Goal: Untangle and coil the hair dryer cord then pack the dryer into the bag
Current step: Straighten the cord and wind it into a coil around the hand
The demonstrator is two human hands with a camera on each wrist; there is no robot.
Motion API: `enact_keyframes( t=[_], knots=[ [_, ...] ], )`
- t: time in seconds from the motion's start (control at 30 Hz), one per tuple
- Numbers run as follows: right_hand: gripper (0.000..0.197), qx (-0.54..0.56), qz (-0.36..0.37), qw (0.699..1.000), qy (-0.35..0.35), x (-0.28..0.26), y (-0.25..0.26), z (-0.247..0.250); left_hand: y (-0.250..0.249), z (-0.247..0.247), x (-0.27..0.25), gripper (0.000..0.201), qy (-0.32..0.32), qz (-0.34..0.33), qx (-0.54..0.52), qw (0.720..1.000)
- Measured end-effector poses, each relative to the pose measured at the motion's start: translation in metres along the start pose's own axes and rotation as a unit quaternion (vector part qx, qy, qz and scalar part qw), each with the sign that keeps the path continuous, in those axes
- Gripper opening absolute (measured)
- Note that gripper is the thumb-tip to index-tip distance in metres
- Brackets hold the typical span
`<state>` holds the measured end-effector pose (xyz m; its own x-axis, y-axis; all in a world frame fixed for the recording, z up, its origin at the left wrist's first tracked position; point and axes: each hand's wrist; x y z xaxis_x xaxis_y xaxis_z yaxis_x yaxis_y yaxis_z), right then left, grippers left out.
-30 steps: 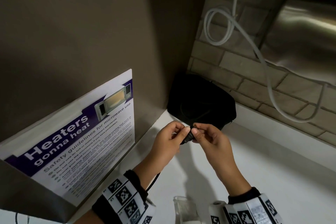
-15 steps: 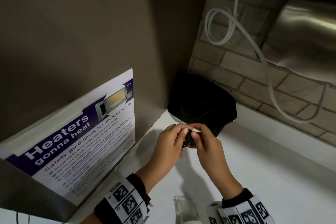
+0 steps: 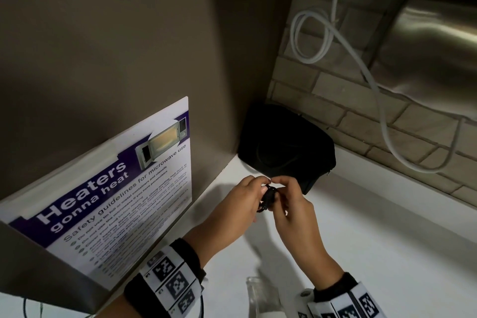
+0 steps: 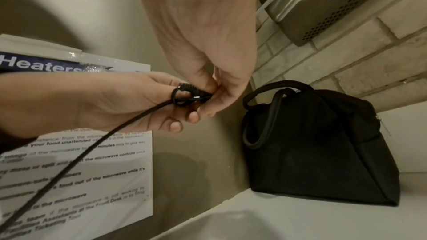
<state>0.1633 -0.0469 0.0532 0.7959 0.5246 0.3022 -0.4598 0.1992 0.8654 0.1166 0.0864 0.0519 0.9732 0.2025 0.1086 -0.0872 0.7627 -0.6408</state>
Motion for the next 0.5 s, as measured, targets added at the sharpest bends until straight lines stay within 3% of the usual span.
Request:
enact_keyframes(
  t=[0.23,0.4,0.5],
  knots=[
    [0.03,0.062,-0.024,0.997,0.047,0.007,0.002,0.013,-0.001,0.001,-0.001,0.028,0.004,-0.005,-0.012,1.0],
    [0.039,0.183,-0.105,0.975,0.072,0.009,0.0,0.022,-0.004,0.007,-0.001,0.032,0.015,-0.022,0.013,1.0],
    [0.025,0.237,-0.182,0.951,0.081,0.012,-0.002,0.027,-0.002,0.011,-0.002,0.038,0.029,-0.005,0.01,1.0]
  ],
)
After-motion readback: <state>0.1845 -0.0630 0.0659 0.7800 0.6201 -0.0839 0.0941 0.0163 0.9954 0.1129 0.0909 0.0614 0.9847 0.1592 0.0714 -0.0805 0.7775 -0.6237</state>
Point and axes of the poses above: each hand's wrist, its own x-axis towards the middle knuckle, its own z-axis out of the back of the hand, y = z × x, and after that the axes turned 13 degrees about x, right-handed
